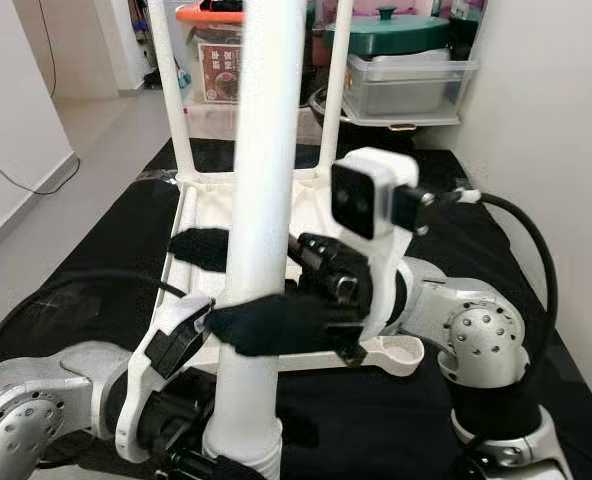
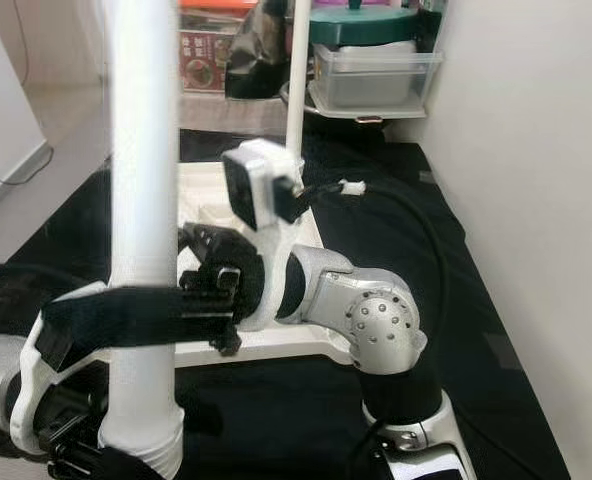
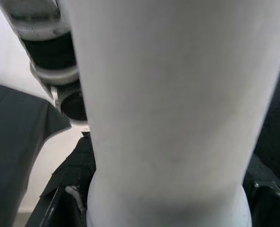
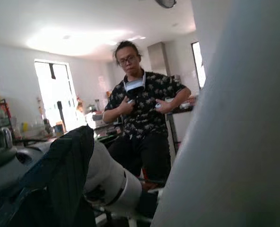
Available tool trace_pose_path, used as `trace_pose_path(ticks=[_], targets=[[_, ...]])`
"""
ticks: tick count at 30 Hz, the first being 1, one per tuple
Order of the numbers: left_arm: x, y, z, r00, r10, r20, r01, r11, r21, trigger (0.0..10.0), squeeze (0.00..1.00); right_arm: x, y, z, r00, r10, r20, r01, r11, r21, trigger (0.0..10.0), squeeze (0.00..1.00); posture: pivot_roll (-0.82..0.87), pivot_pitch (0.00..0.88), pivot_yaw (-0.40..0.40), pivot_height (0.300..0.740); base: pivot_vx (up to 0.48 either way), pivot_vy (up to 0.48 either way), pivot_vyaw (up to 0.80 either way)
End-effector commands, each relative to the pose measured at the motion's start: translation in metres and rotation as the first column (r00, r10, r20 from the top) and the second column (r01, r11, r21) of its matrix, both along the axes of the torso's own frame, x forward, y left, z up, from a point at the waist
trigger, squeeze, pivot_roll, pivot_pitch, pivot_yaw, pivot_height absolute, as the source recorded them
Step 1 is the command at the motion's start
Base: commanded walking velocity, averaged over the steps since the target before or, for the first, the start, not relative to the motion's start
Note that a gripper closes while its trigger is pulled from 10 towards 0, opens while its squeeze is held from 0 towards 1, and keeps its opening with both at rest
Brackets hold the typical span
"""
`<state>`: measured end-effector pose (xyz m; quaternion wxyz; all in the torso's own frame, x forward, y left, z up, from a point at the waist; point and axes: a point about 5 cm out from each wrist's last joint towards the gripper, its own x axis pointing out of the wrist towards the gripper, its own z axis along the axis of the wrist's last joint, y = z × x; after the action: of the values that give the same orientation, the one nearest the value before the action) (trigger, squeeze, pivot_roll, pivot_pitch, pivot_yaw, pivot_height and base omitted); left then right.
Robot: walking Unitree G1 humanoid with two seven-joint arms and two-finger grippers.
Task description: Building children table
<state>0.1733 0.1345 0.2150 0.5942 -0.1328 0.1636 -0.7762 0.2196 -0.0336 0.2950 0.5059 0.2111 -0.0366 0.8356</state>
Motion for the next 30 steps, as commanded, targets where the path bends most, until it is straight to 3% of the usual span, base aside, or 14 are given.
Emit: trace_pose_path(ticks=[1, 2, 4, 5, 7, 8, 9, 10, 11, 12, 13, 29, 30], targets=[[0.000, 0.003, -0.005, 1.000, 0.015, -0.019, -0.014, 0.999, 0.051, 10.0, 0.00, -0.005, 0.002, 0.003, 0.998, 0.040, 0.051, -0.040, 0.999, 0.003, 10.0, 0.00, 0.11, 0.000, -0.023, 0.740, 0.000, 0.000, 0.00], [-0.002, 0.008, -0.009, 0.999, 0.021, -0.025, -0.019, 0.996, 0.087, 10.0, 0.00, -0.004, 0.002, 0.001, 0.998, 0.041, 0.054, -0.040, 0.999, -0.018, 9.4, 0.00, 0.11, 0.000, -0.020, 0.740, 0.000, 0.000, 0.00], [-0.003, 0.010, -0.011, 0.999, 0.025, -0.029, -0.022, 0.994, 0.108, 10.0, 0.00, -0.003, 0.002, -0.001, 0.998, 0.041, 0.055, -0.040, 0.999, -0.029, 9.4, 0.00, 0.11, 0.000, -0.020, 0.740, 0.000, 0.000, 0.00], [-0.004, 0.016, -0.015, 0.999, 0.036, -0.031, -0.032, 0.989, 0.143, 10.0, 0.00, -0.003, 0.002, -0.003, 0.998, 0.044, 0.043, -0.043, 0.998, -0.040, 8.0, 0.00, 0.12, 0.000, -0.020, 0.740, 0.000, 0.000, 0.00], [-0.004, 0.016, -0.015, 0.999, 0.036, -0.031, -0.032, 0.989, 0.143, 10.0, 0.00, -0.003, 0.002, -0.003, 0.998, 0.044, 0.043, -0.043, 0.998, -0.040, 8.0, 0.00, 0.12, 0.000, -0.020, 0.740, 0.000, 0.000, 0.00], [-0.005, 0.021, -0.018, 0.998, 0.045, -0.033, -0.038, 0.983, 0.179, 10.0, 0.00, -0.003, 0.002, -0.004, 0.998, 0.049, 0.026, -0.048, 0.998, -0.043, 7.3, 0.00, 0.12, 0.000, -0.021, 0.740, 0.000, 0.000, 0.00], [-0.005, 0.021, -0.018, 0.998, 0.045, -0.033, -0.038, 0.983, 0.179, 10.0, 0.00, -0.003, 0.002, -0.004, 0.998, 0.049, 0.026, -0.048, 0.998, -0.043, 7.3, 0.00, 0.12, 0.000, -0.021, 0.740, 0.000, 0.000, 0.00], [-0.006, 0.025, -0.021, 0.998, 0.049, -0.035, -0.040, 0.978, 0.204, 10.0, 0.00, -0.003, 0.002, -0.005, 0.998, 0.054, 0.012, -0.053, 0.998, -0.040, 6.3, 0.00, 0.12, 0.000, -0.021, 0.740, 0.000, 0.000, 0.00], [-0.006, 0.025, -0.021, 0.998, 0.049, -0.035, -0.040, 0.978, 0.204, 10.0, 0.00, -0.003, 0.002, -0.005, 0.998, 0.054, 0.012, -0.053, 0.998, -0.040, 6.3, 0.00, 0.12, 0.000, -0.021, 0.740, 0.000, 0.000, 0.00], [-0.007, 0.027, -0.022, 0.998, 0.050, -0.036, -0.041, 0.975, 0.218, 10.0, 0.00, -0.003, 0.002, -0.006, 0.998, 0.064, 0.000, -0.064, 0.998, -0.030, 1.3, 0.00, 0.12, 0.000, -0.019, 0.740, 0.000, 0.000, 0.00], [-0.007, 0.027, -0.023, 0.998, 0.049, -0.037, -0.039, 0.974, 0.221, 10.0, 0.00, -0.003, 0.002, -0.006, 0.997, 0.075, -0.012, -0.076, 0.997, -0.016, 0.0, 0.00, 0.12, 0.000, -0.017, 0.740, 0.000, 0.000, 0.00], [-0.003, 0.033, -0.033, 0.997, 0.066, 0.032, -0.072, 0.963, 0.259, 10.0, 0.00, -0.001, -0.002, -0.011, 0.994, 0.099, -0.052, -0.099, 0.995, 0.008, 0.0, 0.00, 0.11, 0.000, -0.018, 0.740, 0.000, 0.000, 0.00], [-0.001, 0.034, -0.034, 0.996, 0.069, 0.053, -0.081, 0.962, 0.261, 10.0, 0.05, -0.001, -0.003, -0.012, 0.994, 0.093, -0.054, -0.093, 0.996, 0.007, 0.0, 0.00, 0.11, 0.000, -0.021, 0.740, 0.000, 0.000, 0.00]])
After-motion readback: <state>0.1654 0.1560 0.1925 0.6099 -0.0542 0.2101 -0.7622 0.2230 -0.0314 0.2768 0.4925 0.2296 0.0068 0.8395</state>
